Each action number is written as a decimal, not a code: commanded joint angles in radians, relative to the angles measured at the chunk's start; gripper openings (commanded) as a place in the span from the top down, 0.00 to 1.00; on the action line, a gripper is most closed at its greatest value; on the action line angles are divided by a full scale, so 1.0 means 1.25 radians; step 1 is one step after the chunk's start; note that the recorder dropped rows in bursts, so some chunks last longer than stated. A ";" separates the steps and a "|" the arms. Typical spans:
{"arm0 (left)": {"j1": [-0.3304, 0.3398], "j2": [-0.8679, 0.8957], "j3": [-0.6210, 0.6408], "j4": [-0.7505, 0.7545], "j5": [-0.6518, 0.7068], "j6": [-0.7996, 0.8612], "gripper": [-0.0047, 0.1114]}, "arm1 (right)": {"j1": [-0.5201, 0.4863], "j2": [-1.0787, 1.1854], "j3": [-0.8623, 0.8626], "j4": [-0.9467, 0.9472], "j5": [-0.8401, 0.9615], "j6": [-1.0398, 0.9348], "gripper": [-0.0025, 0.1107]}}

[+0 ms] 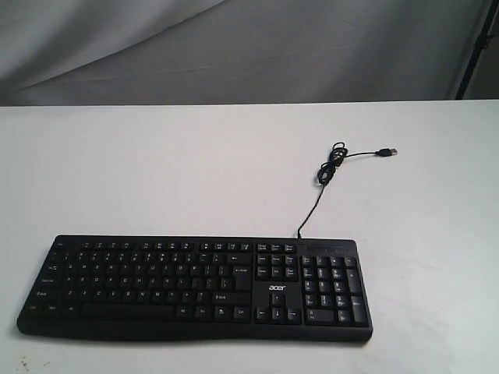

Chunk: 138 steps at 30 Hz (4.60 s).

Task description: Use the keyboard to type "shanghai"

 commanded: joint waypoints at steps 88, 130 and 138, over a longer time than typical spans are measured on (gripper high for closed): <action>-0.003 -0.003 0.003 0.001 -0.004 -0.002 0.96 | 0.609 1.411 -1.013 0.284 0.141 -0.237 0.98; -0.003 -0.003 0.003 0.001 -0.004 -0.002 0.96 | 0.560 1.222 -0.686 0.312 0.010 -0.220 0.98; -0.003 -0.003 0.003 0.001 -0.004 -0.002 0.96 | 0.576 1.236 -0.686 0.318 -0.012 -0.220 0.98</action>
